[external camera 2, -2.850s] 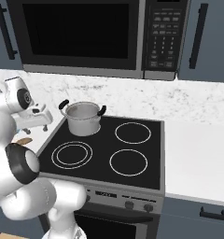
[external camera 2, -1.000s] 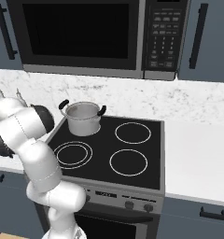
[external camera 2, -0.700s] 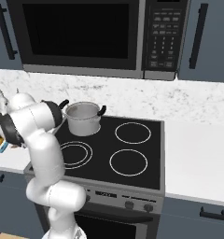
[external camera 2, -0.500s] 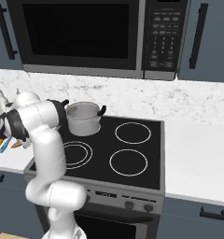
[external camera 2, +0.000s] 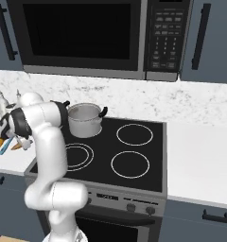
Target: Put the sweet potato and corn in the pot. Retrieve the spatula and lightly stir the vegetables in the pot.
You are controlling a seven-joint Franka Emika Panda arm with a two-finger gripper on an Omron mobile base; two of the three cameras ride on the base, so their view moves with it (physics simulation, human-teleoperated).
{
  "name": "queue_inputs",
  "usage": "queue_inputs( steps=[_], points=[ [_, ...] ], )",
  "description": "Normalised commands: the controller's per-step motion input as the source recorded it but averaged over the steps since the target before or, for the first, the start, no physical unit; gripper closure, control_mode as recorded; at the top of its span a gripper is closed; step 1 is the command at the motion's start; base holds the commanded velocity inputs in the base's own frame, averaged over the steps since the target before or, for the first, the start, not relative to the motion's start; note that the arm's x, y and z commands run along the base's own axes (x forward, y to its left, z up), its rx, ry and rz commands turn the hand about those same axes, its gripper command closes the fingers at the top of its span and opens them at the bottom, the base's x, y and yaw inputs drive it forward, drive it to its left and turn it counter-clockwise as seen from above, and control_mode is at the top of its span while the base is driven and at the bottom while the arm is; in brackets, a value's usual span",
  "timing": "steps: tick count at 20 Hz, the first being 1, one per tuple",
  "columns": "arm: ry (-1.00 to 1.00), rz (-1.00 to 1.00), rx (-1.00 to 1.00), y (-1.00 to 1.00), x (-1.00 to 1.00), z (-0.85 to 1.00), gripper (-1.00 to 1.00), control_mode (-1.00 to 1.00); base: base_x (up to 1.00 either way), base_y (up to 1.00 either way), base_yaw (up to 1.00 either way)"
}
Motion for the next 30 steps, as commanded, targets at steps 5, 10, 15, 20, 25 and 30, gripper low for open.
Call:
queue_inputs(
  steps=[5, 10, 15, 20, 25, 30],
  points=[
    [0.01, 0.0, 0.0, 0.0, 0.0, -0.03, 1.0, -1.0, 0.0, 0.0, 0.0],
    [-0.01, 0.0, 0.0, -0.02, -0.02, -0.06, 1.0, -1.0, 0.0, 0.0, 0.0],
    [-0.13, 0.0, 0.01, -0.52, -0.39, 0.43, 1.0, -1.0, 0.0, 0.0, 0.0],
    [-0.12, 0.0, 0.0, -1.0, -0.74, 0.79, 1.0, -1.0, 0.0, 0.0, 0.0],
    [-0.01, 0.05, 0.0, -0.86, -0.09, 0.0, 1.0, -1.0, 0.0, 0.0, 0.0],
    [-0.09, 0.09, -0.02, -0.94, -0.17, 0.58, 1.0, -1.0, 0.0, 0.0, 0.0]
  ],
)
